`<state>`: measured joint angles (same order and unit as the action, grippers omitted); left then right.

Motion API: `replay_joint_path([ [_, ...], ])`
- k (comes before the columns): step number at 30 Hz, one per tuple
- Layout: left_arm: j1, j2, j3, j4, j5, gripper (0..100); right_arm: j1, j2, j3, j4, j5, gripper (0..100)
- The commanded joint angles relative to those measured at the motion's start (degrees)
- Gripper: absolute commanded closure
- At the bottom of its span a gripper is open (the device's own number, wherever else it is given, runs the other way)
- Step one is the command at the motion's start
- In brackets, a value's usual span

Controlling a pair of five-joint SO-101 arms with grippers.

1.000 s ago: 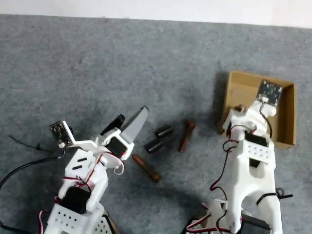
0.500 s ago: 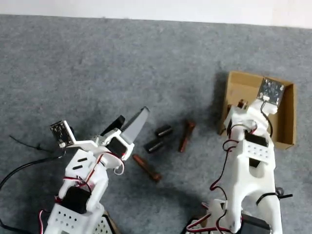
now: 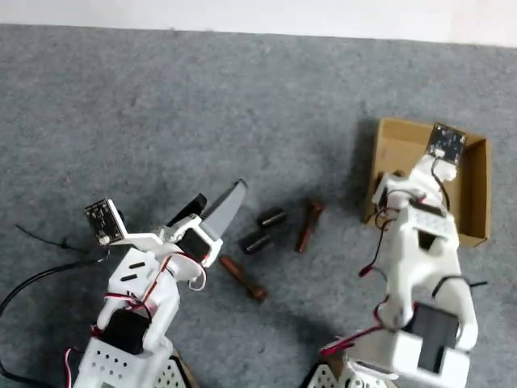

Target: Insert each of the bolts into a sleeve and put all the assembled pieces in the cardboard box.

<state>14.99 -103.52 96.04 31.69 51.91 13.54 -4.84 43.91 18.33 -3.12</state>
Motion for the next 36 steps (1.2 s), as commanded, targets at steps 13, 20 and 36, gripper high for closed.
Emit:
replay_joint_path([
  [13,-0.75,-0.84,1.10,0.09,-0.35,66,5.05,6.90,-6.55,-1.36,-0.44,73.1],
  [20,-0.75,-0.84,1.10,0.09,-0.35,66,5.05,6.11,-6.64,-1.36,-0.44,73.1],
  [36,-0.75,-0.84,1.10,0.00,-0.35,66,0.48,-11.30,-4.97,13.49,-0.53,73.1],
])
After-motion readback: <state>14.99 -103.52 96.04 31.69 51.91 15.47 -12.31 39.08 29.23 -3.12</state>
